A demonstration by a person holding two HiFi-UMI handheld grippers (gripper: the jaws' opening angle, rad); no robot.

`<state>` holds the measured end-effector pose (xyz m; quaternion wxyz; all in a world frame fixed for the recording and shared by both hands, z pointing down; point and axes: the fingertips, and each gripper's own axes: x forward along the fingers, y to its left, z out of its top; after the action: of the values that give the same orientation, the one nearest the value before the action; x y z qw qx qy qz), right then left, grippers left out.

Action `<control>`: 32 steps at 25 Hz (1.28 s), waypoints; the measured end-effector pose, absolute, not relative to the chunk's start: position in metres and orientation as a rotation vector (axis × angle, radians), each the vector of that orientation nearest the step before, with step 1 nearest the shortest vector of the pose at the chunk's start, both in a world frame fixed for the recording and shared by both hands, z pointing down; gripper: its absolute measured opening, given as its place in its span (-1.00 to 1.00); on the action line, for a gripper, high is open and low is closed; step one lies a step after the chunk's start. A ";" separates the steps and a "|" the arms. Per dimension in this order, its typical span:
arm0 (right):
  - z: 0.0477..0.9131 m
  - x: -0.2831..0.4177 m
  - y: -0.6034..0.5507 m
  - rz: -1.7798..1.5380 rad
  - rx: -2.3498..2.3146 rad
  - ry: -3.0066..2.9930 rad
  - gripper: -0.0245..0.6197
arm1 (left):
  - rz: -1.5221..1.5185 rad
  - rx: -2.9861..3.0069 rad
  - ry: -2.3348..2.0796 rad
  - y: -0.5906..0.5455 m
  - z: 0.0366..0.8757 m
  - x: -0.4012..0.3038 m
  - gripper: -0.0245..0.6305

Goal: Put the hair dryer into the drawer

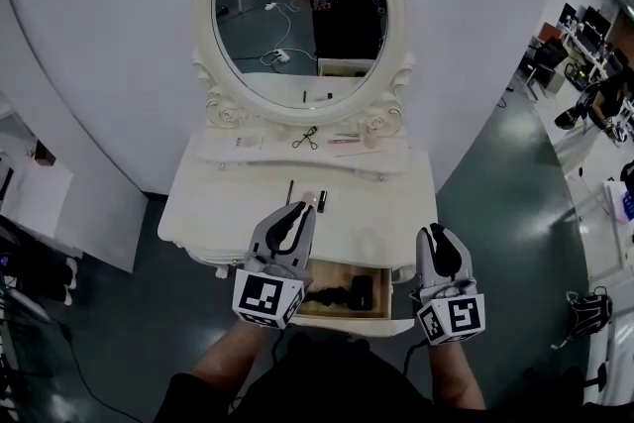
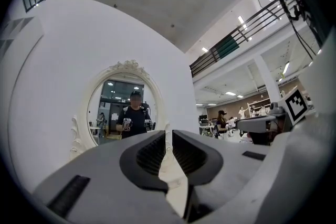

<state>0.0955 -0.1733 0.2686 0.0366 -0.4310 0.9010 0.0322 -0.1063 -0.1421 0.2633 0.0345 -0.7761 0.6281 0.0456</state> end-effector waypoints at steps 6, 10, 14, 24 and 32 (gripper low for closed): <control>0.269 0.094 -0.178 0.101 -1.300 2.770 -0.70 | 0.120 -2.360 1.957 -0.144 0.267 -0.110 -0.80; 0.272 0.091 -0.180 0.092 -1.280 2.781 -0.70 | 0.111 -2.355 1.961 -0.145 0.268 -0.110 -0.80; 0.272 0.088 -0.180 0.088 -1.259 2.790 -0.73 | 0.104 -2.361 1.963 -0.145 0.268 -0.109 -0.80; 0.272 0.091 -0.183 0.081 -1.242 2.788 -0.73 | 0.081 -2.356 1.965 -0.148 0.270 -0.105 -0.80; 0.277 0.095 -0.186 0.069 -1.226 2.791 -0.73 | 0.075 -2.348 1.974 -0.149 0.270 -0.100 -0.80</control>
<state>0.0952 -0.1856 0.2771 0.0463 -0.4015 0.9144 0.0227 -0.0998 -0.1487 0.2701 0.0367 -0.7646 0.6430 0.0245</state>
